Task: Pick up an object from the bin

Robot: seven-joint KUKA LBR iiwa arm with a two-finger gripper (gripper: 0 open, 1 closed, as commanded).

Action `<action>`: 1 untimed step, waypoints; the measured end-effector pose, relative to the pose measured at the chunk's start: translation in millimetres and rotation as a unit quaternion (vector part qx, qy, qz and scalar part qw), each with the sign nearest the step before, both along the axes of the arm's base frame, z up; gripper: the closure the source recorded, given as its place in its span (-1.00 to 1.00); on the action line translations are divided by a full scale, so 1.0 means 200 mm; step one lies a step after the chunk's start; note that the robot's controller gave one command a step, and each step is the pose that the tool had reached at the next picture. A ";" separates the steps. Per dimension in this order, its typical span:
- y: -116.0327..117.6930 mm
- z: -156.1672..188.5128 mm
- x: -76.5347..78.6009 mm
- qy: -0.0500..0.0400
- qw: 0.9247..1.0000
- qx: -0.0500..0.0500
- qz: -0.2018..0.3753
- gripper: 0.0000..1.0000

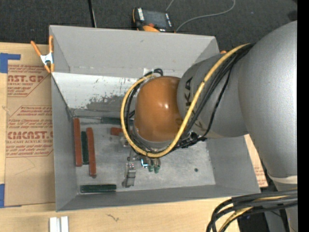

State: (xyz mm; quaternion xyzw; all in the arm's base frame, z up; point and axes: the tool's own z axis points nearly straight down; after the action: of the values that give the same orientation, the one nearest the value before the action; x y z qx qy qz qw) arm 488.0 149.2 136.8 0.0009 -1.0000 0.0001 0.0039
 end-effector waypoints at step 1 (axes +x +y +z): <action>-0.54 -0.35 0.06 -0.001 0.999 -0.001 0.050 -1.00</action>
Offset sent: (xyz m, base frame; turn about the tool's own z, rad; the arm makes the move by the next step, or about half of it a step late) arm 0.0141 -0.1033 -0.0668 -0.1056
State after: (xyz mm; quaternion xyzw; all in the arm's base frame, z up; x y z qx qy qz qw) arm 501.0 40.8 66.6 0.0506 -0.9987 0.0017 0.0025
